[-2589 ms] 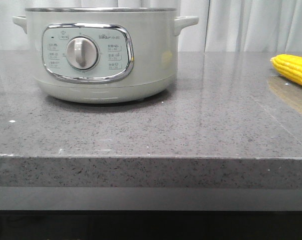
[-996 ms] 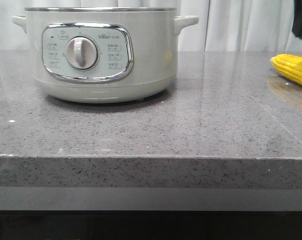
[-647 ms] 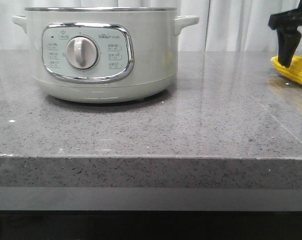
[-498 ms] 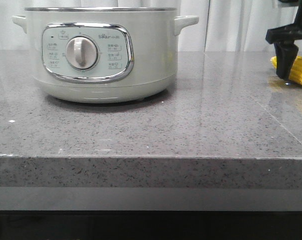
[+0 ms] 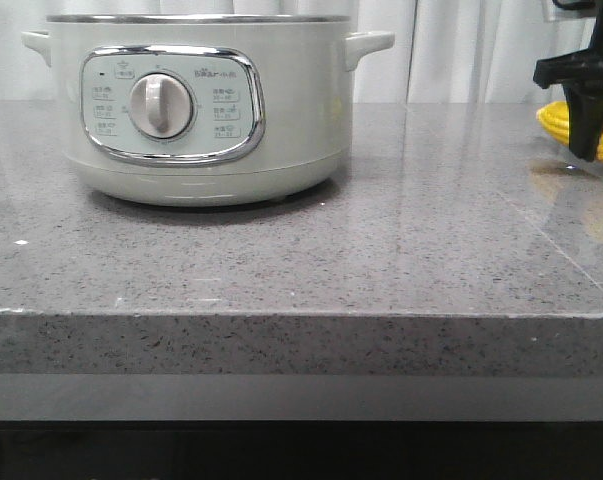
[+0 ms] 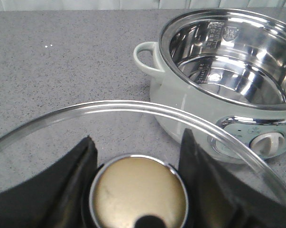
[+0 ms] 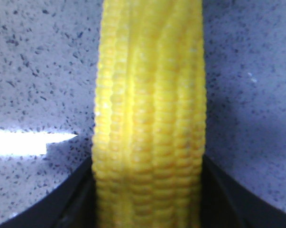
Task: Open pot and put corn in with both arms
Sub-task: 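Lower the right gripper over the yellow corn cob and grasp it, then carry the corn cob with the right gripper over the open pot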
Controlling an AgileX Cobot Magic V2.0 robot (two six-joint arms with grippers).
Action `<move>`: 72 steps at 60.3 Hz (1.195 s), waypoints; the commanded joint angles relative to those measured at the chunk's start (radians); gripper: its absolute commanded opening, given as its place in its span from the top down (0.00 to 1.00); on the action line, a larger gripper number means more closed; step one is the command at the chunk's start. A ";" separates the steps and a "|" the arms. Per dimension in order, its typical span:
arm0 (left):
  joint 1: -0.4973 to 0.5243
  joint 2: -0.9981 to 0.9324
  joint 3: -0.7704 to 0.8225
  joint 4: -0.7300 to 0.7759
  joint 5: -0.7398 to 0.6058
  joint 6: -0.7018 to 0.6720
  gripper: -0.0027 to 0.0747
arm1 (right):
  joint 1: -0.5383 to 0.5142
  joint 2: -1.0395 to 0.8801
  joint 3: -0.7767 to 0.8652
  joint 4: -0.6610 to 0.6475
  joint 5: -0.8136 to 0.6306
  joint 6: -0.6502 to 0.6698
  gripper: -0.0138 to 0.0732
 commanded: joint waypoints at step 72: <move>0.002 -0.007 -0.036 -0.004 -0.142 -0.006 0.59 | 0.433 -0.431 -0.040 0.438 -0.313 -0.211 0.51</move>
